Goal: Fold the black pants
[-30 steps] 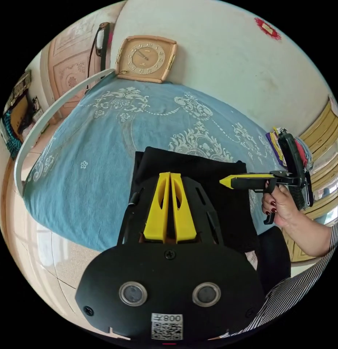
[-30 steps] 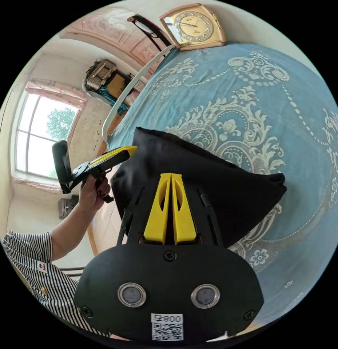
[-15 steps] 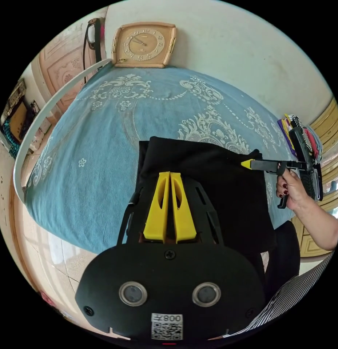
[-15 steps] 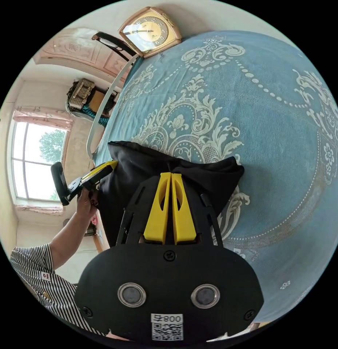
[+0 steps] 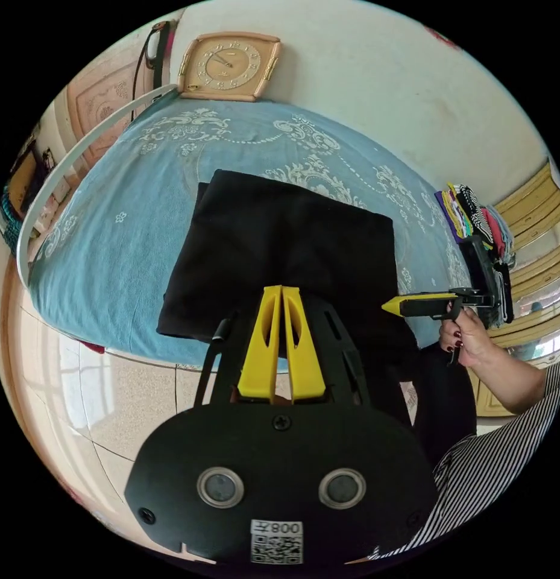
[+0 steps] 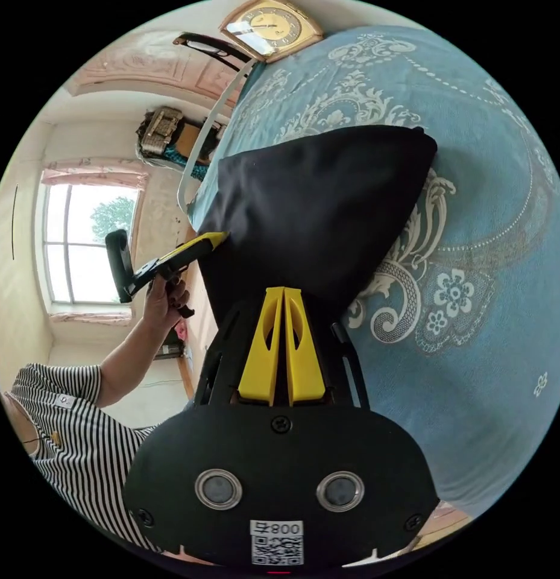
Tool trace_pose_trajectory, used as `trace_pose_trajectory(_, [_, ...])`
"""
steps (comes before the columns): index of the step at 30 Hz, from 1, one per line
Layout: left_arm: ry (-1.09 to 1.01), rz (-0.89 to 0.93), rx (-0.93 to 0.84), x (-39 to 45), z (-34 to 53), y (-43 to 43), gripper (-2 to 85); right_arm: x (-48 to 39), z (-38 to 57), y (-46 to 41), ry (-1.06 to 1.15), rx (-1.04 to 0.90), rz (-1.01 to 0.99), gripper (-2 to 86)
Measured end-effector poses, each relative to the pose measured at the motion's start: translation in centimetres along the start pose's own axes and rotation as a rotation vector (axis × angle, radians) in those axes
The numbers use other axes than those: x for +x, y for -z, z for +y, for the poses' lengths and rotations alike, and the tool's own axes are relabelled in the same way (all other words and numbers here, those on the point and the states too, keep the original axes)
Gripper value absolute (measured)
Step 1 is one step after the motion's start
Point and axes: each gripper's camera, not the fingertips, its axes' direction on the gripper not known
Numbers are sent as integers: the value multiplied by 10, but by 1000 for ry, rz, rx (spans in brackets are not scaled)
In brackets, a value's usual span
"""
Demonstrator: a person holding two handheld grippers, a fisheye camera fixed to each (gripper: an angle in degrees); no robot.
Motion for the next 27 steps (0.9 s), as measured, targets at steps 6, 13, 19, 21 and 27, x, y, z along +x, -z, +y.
trace_pose_trajectory(6, [57,172,-27,-24,28,21,7,16,25,0,20,-90,31,3])
trace_pose_trajectory(13, [370,614,-87,-104,54,16,92,65,48,51,-108,58,-201,23])
trace_pose_trajectory(19, [558,859,-145,-165,48,-6,142,130,86,64,-333,122,-438,82])
trace_pose_trajectory(21, [608,922,-169,-181,43,-13,133,143,90,64,-380,124,-471,99])
trace_pose_trajectory(27, [656,957,-150,-231,35,-2,68,172,93,59,-460,107,-608,112])
